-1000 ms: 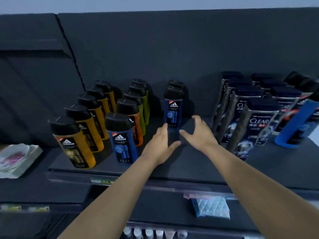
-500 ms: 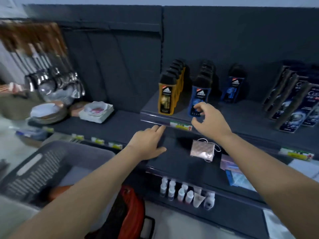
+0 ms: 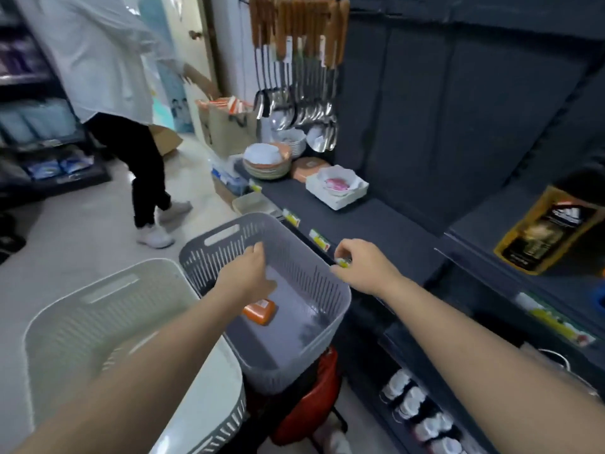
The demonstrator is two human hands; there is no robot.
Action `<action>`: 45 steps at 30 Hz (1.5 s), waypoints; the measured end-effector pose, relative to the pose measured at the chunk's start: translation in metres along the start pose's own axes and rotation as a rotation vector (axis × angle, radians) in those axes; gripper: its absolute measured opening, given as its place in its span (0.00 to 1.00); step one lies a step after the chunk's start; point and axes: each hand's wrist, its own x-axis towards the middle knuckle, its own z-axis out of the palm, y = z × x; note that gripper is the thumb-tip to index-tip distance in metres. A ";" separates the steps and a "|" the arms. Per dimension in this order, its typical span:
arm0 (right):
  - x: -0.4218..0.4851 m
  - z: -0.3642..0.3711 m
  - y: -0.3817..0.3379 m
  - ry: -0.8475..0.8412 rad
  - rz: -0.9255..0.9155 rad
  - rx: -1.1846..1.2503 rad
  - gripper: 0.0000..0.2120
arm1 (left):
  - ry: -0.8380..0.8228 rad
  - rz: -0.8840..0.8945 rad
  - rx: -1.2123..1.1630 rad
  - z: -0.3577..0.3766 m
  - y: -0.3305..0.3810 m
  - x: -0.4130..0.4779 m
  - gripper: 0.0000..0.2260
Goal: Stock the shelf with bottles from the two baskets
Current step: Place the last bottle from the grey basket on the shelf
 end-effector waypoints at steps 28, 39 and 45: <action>0.157 0.192 -0.001 -1.035 -0.187 -0.180 0.20 | -0.053 -0.867 -0.381 0.194 -0.051 0.156 0.21; 0.190 0.205 0.016 -0.866 0.037 -0.073 0.27 | 0.087 -1.116 -0.823 0.179 -0.065 0.157 0.28; 0.198 0.211 0.018 -0.857 0.049 -0.038 0.27 | 0.164 -1.244 -0.868 0.178 -0.080 0.148 0.39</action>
